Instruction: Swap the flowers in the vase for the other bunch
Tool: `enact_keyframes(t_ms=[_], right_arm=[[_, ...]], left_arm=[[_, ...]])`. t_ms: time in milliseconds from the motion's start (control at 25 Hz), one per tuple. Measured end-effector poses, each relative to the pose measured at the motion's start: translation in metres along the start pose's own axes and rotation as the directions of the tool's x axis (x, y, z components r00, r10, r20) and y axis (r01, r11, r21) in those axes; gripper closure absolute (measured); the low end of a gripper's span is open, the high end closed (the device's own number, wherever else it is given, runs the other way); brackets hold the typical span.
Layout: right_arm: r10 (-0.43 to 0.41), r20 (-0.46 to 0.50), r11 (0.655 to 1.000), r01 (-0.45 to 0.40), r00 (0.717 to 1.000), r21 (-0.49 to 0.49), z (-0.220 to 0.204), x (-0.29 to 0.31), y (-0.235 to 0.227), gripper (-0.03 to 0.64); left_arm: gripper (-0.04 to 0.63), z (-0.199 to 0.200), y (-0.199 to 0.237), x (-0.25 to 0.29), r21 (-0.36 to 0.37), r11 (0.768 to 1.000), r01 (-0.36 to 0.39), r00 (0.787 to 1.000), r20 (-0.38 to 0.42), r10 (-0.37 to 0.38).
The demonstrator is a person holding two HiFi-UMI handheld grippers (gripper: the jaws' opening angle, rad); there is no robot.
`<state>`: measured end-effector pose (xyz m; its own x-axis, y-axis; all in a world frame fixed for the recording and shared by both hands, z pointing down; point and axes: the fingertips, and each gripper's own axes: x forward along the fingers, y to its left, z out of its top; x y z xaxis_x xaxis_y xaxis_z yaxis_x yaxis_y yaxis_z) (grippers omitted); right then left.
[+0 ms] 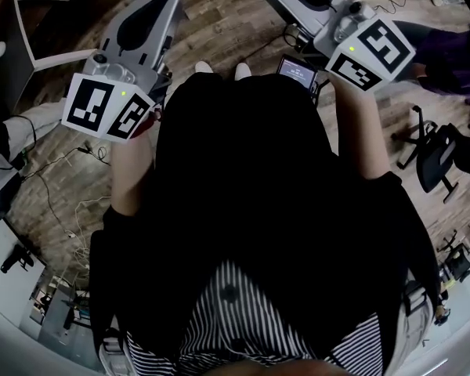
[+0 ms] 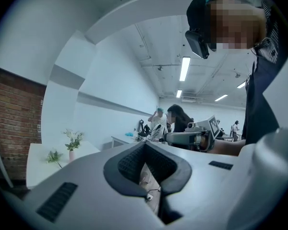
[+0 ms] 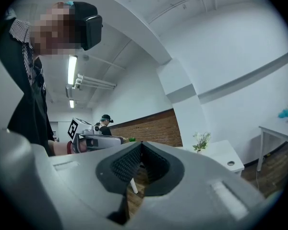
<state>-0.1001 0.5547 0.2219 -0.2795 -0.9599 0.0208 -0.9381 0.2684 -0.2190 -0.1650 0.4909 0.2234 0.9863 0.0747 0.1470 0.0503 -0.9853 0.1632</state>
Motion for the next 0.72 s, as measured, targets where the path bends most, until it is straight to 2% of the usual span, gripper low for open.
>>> enact_keyframes(t_ms=[360, 720], right_arm=[[0.034, -0.019, 0.999, -0.035, 0.999, -0.024, 0.006, 0.062, -0.027, 0.614], [0.012, -0.041, 0.999, -0.013, 0.999, -0.044, 0.029, 0.136, -0.080, 0.614]], left_arm=[[0.589, 0.002, 0.059, 0.008, -0.017, 0.999, -0.028, 1.000, 0.012, 0.028], [0.589, 0.035, 0.150, 0.042, 0.000, 1.000, 0.022, 0.998, 0.066, -0.022]])
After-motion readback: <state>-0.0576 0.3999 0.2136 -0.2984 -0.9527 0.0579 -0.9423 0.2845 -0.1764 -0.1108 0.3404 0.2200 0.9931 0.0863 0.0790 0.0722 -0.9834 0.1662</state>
